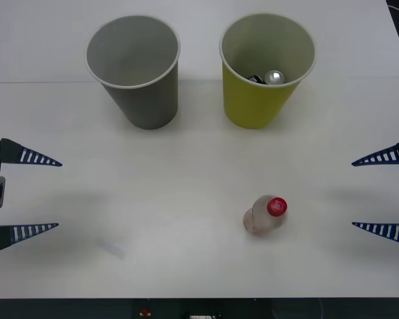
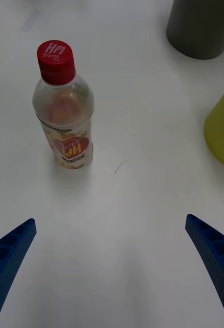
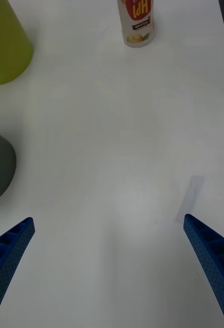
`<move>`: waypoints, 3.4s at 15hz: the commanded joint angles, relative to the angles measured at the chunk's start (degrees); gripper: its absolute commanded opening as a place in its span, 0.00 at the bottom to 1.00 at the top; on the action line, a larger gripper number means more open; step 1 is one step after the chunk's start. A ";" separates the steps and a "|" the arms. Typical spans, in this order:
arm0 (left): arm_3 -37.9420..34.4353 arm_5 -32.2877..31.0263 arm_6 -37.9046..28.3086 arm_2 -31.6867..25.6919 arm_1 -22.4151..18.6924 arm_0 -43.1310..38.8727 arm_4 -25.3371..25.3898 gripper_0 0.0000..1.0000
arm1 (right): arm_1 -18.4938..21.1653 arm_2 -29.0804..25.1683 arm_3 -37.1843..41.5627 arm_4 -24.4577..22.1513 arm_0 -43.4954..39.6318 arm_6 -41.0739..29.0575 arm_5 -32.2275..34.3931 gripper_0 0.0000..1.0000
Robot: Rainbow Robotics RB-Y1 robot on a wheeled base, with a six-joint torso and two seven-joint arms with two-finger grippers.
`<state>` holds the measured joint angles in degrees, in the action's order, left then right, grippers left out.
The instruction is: Put the can into the green bin and the plastic bottle into the gray bin
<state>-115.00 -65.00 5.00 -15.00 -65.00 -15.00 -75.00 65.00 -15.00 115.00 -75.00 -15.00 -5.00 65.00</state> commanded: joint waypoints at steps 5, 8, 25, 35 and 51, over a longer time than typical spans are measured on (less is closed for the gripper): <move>0.00 0.00 0.00 0.00 0.00 0.00 0.00 1.00 | -0.14 2.43 -1.09 -0.67 -1.52 1.04 -1.10 1.00; 0.00 0.00 0.00 0.00 0.00 0.00 0.00 1.00 | -1.01 3.93 -3.38 2.40 -1.52 2.45 -0.84 1.00; 0.00 0.00 0.00 0.00 0.00 0.00 0.00 1.00 | -16.40 13.42 -24.12 12.69 5.07 22.93 2.06 1.00; 0.00 0.00 0.00 0.00 0.00 0.00 0.00 1.00 | -24.39 19.04 -28.08 16.64 8.23 28.82 1.53 1.00; 0.00 0.00 0.00 0.00 0.00 0.00 0.00 1.00 | -29.75 24.05 -28.16 17.08 12.36 29.17 -2.33 0.05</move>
<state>-115.00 -65.00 5.00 -15.00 -65.00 -15.00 -75.00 35.43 9.04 86.88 -58.23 -2.64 24.16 62.86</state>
